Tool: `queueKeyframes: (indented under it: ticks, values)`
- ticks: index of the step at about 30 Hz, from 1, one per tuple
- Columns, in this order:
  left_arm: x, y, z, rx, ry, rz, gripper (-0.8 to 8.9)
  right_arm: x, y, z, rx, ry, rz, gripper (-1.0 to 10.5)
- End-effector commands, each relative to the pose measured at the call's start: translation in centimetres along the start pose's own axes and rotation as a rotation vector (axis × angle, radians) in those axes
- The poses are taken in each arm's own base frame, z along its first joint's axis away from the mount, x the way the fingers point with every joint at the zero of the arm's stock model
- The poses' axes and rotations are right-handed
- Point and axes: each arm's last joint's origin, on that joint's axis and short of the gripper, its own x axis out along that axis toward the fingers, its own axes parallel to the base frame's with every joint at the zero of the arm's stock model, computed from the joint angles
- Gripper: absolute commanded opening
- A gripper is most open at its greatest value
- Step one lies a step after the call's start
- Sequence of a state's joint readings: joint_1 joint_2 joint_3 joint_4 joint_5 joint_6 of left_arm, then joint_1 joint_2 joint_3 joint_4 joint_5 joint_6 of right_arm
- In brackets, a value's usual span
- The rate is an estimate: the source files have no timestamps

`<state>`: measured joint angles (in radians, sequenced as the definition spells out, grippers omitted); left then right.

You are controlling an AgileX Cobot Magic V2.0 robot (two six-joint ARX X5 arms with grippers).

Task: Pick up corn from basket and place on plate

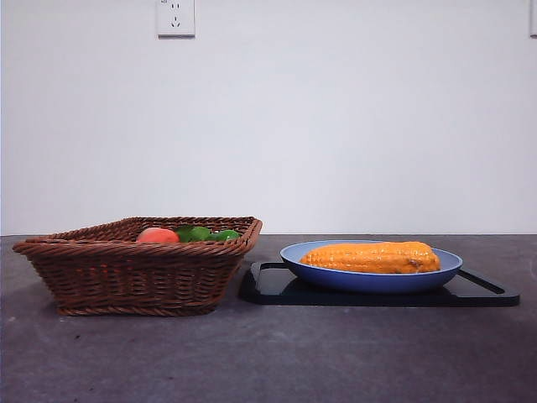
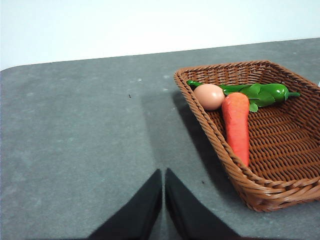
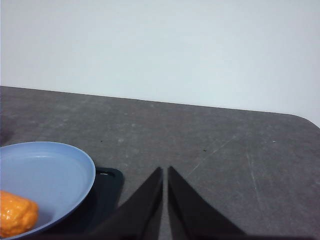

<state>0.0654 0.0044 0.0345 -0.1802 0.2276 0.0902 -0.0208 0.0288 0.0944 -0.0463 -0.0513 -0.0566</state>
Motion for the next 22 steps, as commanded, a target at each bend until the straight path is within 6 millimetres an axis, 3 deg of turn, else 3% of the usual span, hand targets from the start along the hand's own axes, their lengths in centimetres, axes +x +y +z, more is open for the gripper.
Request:
queueKeyframes:
  ticks: [1, 11, 22]
  values:
    - [0.1, 0.0, -0.7, -0.011, 0.042, -0.004, 0.08, 0.0, 0.0, -0.6, -0.011, 0.0, -0.005, 0.0]
    - [0.1, 0.0, -0.7, -0.011, 0.041, -0.004, 0.08, 0.3, 0.2, -3.5, 0.004, 0.142, 0.004, 0.0]
    - [0.1, 0.0, -0.7, -0.012, 0.041, -0.004, 0.08, 0.2, 0.2, -3.9, 0.013, 0.182, 0.008, 0.0]
